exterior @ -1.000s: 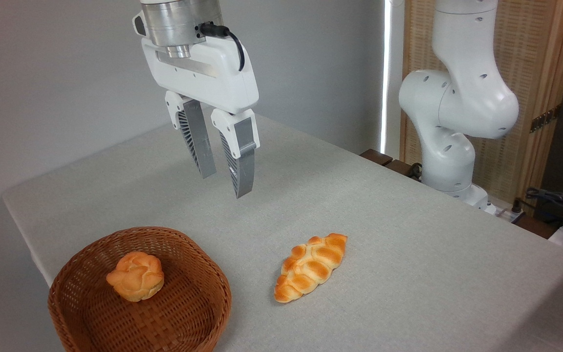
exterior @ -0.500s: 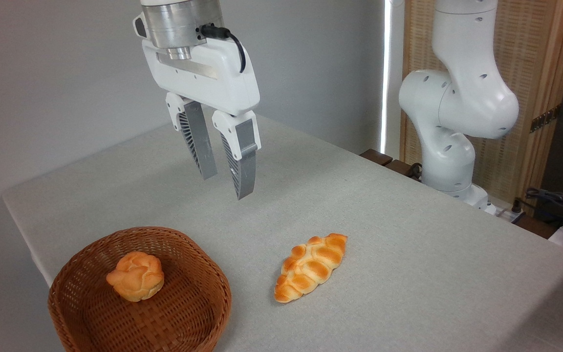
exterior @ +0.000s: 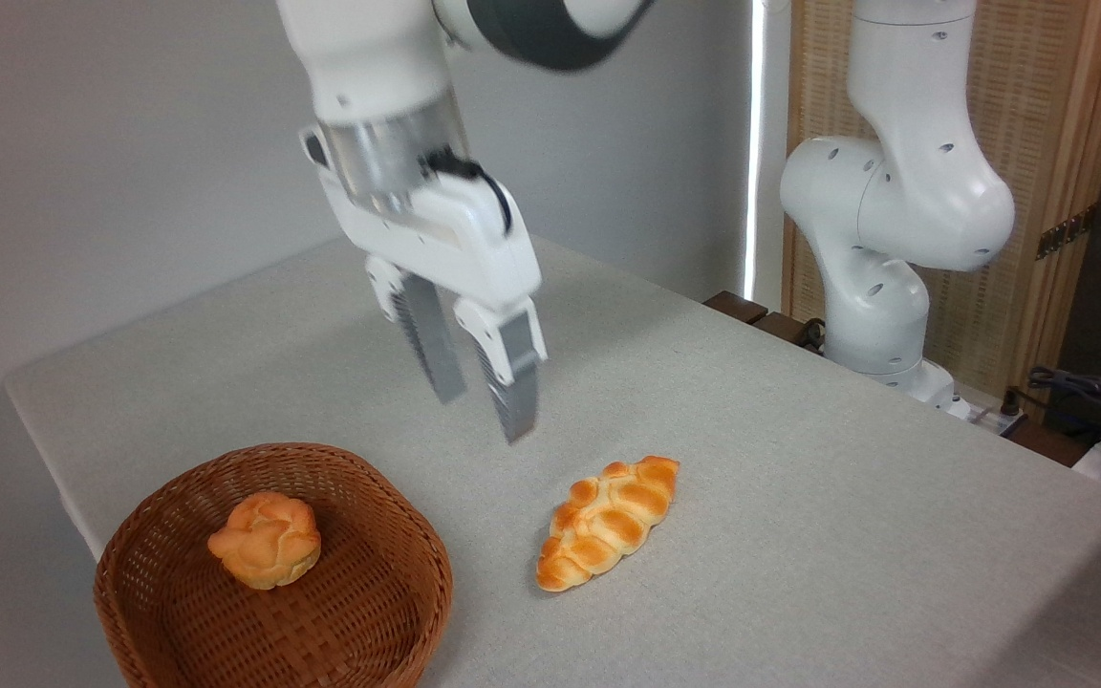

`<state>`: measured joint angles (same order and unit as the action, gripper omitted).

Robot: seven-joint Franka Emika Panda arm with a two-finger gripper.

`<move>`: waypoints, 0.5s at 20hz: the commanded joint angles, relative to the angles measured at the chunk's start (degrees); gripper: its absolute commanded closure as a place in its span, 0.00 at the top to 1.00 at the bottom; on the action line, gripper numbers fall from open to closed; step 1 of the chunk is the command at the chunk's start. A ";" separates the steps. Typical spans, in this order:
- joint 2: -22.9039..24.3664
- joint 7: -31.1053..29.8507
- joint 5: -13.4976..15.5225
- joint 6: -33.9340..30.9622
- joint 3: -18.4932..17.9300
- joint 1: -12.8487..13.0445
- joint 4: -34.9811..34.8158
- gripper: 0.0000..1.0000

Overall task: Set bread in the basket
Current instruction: 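Lower the open gripper down onto the braided bread roll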

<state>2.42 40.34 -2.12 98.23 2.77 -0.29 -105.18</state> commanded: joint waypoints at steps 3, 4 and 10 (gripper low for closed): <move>6.45 0.35 -3.94 4.95 -0.75 -0.15 -13.11 1.00; 7.24 0.26 -4.47 6.00 -0.75 -0.23 -15.30 1.00; 7.78 -0.18 -5.87 9.07 -0.75 -0.32 -20.85 1.00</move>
<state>8.26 40.32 -5.89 104.65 2.44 -0.70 -121.63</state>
